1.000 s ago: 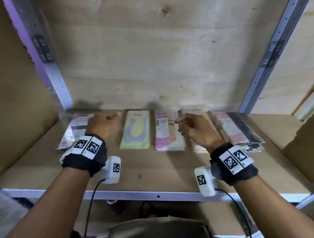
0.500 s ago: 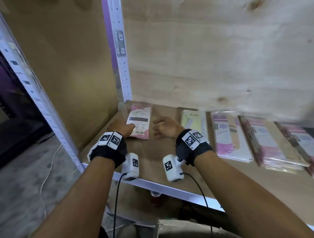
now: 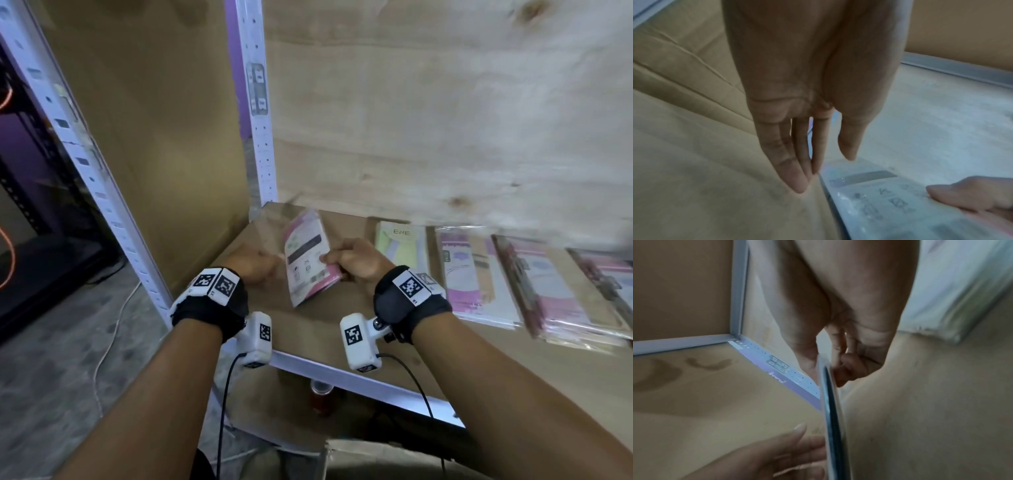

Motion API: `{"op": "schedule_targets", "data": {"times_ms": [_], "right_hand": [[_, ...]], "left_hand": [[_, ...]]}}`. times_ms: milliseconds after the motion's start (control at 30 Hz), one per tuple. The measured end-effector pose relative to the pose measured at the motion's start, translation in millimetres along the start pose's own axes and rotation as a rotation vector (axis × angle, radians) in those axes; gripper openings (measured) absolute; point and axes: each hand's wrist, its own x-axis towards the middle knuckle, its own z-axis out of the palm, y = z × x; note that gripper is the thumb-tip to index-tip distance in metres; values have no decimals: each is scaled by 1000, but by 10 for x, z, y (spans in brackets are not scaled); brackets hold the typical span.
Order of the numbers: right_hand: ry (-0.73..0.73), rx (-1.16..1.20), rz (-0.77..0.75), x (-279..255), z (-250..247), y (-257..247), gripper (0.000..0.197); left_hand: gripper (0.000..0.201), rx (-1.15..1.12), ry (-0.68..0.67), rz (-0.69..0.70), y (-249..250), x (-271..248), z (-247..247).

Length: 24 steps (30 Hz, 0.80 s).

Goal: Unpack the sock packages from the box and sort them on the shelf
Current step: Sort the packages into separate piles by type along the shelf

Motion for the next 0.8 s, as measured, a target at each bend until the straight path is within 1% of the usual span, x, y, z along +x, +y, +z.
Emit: {"op": "schedule_targets", "data": {"times_ms": [33,67,100,133,167,200,267,300,367,433,467,533,567,633,667,700,733,800], "right_hand": [[11,2,-40,-59,-71,-17,12],[22,-15,-88,-149,-135,-59,11],[42,-29,-146,-239,-200,-89,7],[63,-47,-196,-332,-272,-125,12],[83,-61,-247,-420,-341,-151,20],[92,-92,-292,-513,-411,-181,23],[100,-200,-398,-698,-565,-226,22],[115,-271,-443,-788,-634,-245,22],[154,-401,-499,-938,-786,-234,27],[162,-455,-497,-1058,-953,-173,28],[155,-445,-475,-1102,-1044,-124,26],[190,-387,-451,-1179,-1238,-7,22],[260,-362,-444,-1205,-1339,55,21],[422,-339,-411,-1238,-1545,177,23],[468,-333,-374,-1256,-1638,236,26],[477,-325,-319,-1273,-1719,289,30],[451,-302,-260,-1287,-1789,345,32],[349,-178,-181,-1334,-1895,468,32]], "left_hand": [[24,-90,25,27,65,-39,24],[28,-225,8,54,151,-102,50],[33,-350,-33,78,254,-178,86],[38,-444,-75,93,364,-258,138],[43,-510,-109,102,466,-318,194],[51,-569,-137,112,561,-367,249],[62,-675,-188,155,740,-456,363],[60,-733,-216,190,807,-492,419],[47,-832,-252,256,916,-559,548],[32,-873,-241,281,979,-605,684],[28,-875,-232,278,997,-615,762],[29,-851,-223,276,1025,-623,915],[29,-836,-228,278,1034,-628,988],[21,-813,-274,289,1053,-637,1124],[17,-806,-310,298,1063,-643,1187],[15,-801,-347,308,1073,-649,1249],[12,-798,-382,318,1082,-652,1305],[10,-782,-438,330,1102,-648,1428]]}}
